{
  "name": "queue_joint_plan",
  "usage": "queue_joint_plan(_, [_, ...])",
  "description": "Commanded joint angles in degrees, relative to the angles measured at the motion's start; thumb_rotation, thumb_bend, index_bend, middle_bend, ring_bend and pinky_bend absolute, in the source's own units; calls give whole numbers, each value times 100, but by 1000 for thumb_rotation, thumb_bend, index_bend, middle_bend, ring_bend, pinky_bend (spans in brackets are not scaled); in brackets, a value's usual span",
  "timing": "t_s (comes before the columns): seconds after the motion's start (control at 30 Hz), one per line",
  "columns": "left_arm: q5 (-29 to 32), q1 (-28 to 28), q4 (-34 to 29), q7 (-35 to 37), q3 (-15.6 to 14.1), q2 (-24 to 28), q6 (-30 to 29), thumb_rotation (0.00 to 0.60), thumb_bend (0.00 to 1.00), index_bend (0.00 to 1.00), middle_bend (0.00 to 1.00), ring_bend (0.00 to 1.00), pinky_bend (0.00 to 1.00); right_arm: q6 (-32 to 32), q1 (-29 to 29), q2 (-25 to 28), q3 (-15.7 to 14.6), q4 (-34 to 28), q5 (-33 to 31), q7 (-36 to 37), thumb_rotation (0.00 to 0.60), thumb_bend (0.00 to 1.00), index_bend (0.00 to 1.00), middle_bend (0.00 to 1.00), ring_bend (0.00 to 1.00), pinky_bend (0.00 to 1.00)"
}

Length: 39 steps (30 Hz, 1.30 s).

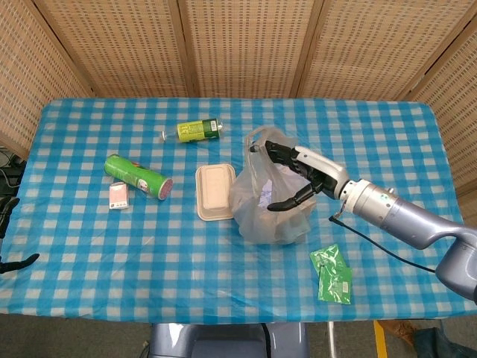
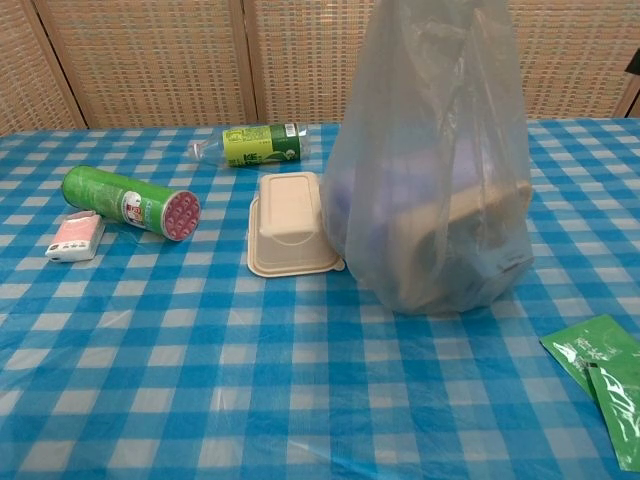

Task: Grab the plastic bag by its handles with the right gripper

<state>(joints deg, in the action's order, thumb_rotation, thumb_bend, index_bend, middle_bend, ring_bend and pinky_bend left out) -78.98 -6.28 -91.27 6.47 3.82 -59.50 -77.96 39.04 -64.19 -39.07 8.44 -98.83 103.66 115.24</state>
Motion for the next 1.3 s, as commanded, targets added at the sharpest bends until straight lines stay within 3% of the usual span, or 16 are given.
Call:
queue_joint_plan(0.03, [4,-4,7,31,3,12,10,600,0,0,0,0,0,-167,-343,-50,-253,83,303,189,600,0,166,78,0,0])
queue_joint_plan(0.33, [2,-28,24,139,9,57,52,600,0,0,0,0,0,-423,-805,-242,-626,40,341,141,600,0,165,79,0,0])
queue_joint_plan(0.53, [9,-28,45,204,11,74,59,600,0,0,0,0,0,-625,-973,-466,-692,89,-43,-4,600,0,165,83,0,0])
queue_joint_plan(0.67, [29,-36,57,208,14,70,80,600,0,0,0,0,0,-723,-1116,-571,-751,173,-139,53,600,0,185,151,38,0])
queue_joint_plan(0.83, [44,-45,56,188,14,65,96,600,0,0,0,0,0,-875,-1193,-590,-736,189,-341,-277,600,0,186,101,4,0])
queue_joint_plan(0.97, [62,-52,61,180,19,57,106,600,0,0,0,0,0,-981,-1208,-605,-697,106,-613,-498,600,0,201,131,10,3])
queue_joint_plan(1.13, [96,-58,52,168,24,57,129,600,0,0,0,0,0,-748,-1172,-614,-691,56,-630,-200,600,0,295,343,197,168])
queue_joint_plan(1.3, [108,-59,46,154,19,54,141,600,0,0,0,0,0,-462,-1145,-633,-712,175,-540,259,600,0,480,599,443,470])
